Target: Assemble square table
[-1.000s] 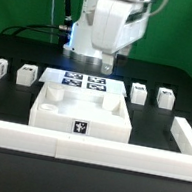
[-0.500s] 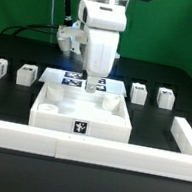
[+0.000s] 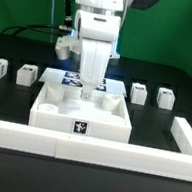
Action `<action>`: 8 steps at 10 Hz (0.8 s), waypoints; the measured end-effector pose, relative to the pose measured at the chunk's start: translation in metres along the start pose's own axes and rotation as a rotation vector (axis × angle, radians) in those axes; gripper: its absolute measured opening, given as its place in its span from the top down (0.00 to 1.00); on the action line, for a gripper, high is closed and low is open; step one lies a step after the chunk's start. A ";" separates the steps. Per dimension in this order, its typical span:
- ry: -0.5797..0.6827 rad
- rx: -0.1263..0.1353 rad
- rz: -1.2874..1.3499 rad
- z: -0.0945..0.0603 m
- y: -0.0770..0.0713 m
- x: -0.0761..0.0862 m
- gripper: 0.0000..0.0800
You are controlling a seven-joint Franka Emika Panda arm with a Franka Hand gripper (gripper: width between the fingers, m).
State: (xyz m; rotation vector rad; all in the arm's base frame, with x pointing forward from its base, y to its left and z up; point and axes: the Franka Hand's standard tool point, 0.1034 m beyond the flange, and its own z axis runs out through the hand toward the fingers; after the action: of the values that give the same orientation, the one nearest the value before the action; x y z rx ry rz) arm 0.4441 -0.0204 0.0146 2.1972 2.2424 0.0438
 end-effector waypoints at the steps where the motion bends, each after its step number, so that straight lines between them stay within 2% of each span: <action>1: 0.002 0.001 0.022 0.004 -0.001 0.004 0.19; 3: 0.001 -0.001 0.029 0.003 0.000 0.001 0.19; 4: 0.001 0.000 0.029 0.003 0.000 0.001 0.31; 5: 0.001 0.000 0.029 0.003 0.000 0.001 0.48; 6: 0.001 0.000 0.030 0.003 0.000 0.001 0.48; 7: 0.001 0.001 0.030 0.003 -0.001 0.001 0.72; 8: 0.001 0.001 0.030 0.003 -0.001 0.001 0.90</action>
Offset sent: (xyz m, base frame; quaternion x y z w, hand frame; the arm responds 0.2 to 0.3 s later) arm 0.0000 0.0000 0.0000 0.0000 0.0000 0.0000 1.0000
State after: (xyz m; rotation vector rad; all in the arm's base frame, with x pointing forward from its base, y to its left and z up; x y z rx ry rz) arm 0.4435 -0.0191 0.0111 2.2318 2.2112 0.0443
